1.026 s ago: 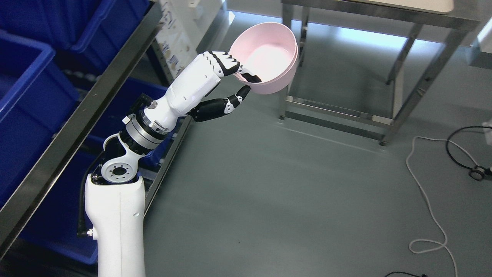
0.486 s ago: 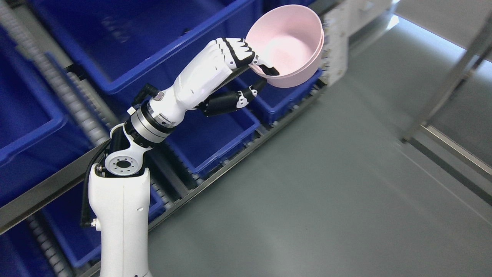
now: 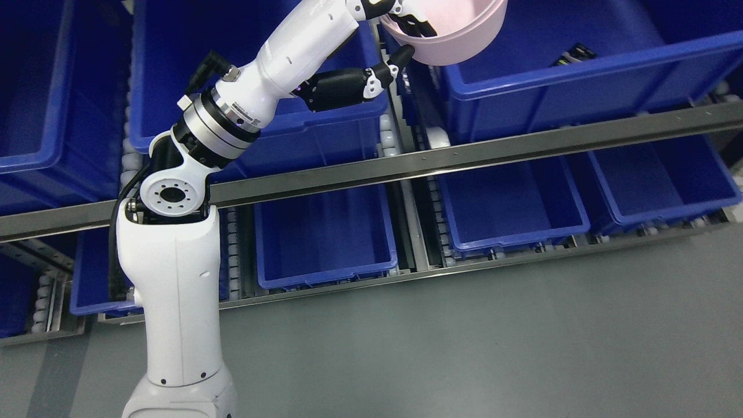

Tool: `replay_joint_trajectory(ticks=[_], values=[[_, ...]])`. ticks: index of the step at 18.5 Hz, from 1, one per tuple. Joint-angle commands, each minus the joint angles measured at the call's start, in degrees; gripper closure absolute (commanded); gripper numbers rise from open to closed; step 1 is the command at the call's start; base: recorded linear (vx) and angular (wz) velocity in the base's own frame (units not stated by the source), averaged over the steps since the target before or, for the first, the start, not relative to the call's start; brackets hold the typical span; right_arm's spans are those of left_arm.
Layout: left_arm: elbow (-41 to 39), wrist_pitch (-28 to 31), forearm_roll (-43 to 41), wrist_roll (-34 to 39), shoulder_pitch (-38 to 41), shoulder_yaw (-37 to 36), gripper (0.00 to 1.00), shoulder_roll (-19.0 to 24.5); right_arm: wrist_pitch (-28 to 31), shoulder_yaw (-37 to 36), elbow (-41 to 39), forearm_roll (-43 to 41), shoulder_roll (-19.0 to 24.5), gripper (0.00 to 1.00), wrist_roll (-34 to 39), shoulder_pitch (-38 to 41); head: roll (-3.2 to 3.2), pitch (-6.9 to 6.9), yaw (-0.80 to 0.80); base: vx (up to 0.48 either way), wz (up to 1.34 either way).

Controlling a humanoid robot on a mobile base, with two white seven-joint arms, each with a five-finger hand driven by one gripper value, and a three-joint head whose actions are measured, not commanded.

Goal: Stack pink IKEA bowls on left shelf middle
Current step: 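Lower the stacked bowls into the middle blue bin and release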

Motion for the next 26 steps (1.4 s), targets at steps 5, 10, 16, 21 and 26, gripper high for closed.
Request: replay_joint_trajectory(ticks=[5, 10, 16, 21, 26], values=[[6.67, 0.70, -3.08, -0.76, -1.40, 11.50, 0.97, 8.10, 0.03, -0.26, -1.00, -0.09, -1.00, 0.00, 0.03, 0.01, 0.00, 0.00, 0.00, 0.138, 0.51], [6.76, 0.88, -5.36, -0.94, -1.14, 8.79, 0.97, 8.01, 0.03, -0.26, -1.00, -0.09, -1.00, 0.00, 0.03, 0.01, 0.00, -0.01, 0.00, 0.174, 0.15], [10.97, 2.90, -8.08, -0.94, 0.97, 6.06, 0.97, 8.10, 0.03, -0.26, -1.00, -0.09, -1.00, 0.00, 0.03, 0.01, 0.00, -0.01, 0.00, 0.157, -0.10], [11.60, 3.25, -8.62, -1.47, 6.15, 5.97, 0.96, 7.22, 0.03, -0.26, -1.00, -0.09, -1.00, 0.00, 0.03, 0.01, 0.00, -0.01, 0.00, 0.099, -0.03], [12.12, 3.34, -8.18, -1.47, 6.24, 5.97, 0.82, 3.80, 0.03, -0.26, -1.00, -0.09, -1.00, 0.00, 0.03, 0.01, 0.00, -0.01, 0.00, 0.023, -0.01]])
